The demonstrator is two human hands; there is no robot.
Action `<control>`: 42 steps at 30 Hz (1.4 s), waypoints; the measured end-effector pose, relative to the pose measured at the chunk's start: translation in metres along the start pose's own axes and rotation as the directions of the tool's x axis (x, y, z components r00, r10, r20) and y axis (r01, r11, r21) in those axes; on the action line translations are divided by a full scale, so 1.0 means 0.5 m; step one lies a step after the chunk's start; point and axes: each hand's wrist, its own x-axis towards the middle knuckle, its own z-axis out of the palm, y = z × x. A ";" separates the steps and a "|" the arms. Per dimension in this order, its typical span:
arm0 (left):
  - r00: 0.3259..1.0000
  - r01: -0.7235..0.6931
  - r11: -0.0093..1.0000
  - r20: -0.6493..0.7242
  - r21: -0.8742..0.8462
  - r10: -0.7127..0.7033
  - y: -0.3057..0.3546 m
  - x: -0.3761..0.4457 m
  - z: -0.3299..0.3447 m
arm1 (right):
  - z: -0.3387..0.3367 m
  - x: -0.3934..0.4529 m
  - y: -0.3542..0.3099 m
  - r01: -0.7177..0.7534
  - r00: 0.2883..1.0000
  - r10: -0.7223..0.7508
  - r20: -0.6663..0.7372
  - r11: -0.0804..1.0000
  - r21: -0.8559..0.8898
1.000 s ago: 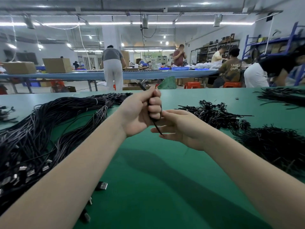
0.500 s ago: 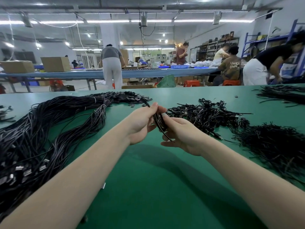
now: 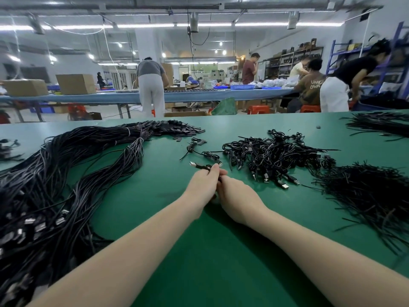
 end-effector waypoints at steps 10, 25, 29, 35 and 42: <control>0.774 -0.335 0.478 -0.052 0.812 0.631 0.013 0.005 -0.060 | -0.011 0.000 0.029 -0.044 0.998 0.036 -0.060 0.991 -0.125; 0.761 -0.566 0.323 0.330 0.759 0.558 -0.065 -0.037 -0.072 | 0.001 0.003 0.044 0.065 0.997 -0.072 -0.040 0.986 -0.156; 0.683 -0.652 0.207 0.446 0.729 0.579 -0.047 -0.025 -0.116 | 0.002 0.001 0.042 0.092 0.995 -0.097 -0.031 0.987 -0.135; 0.620 -0.392 -0.223 0.435 0.893 0.653 -0.047 -0.033 -0.077 | -0.020 0.002 0.027 0.227 0.971 -0.199 0.133 0.940 -0.253; 0.665 -0.191 -0.401 0.419 0.896 0.618 -0.040 -0.046 -0.060 | -0.093 0.018 -0.010 0.226 0.878 -0.201 0.435 0.974 -0.008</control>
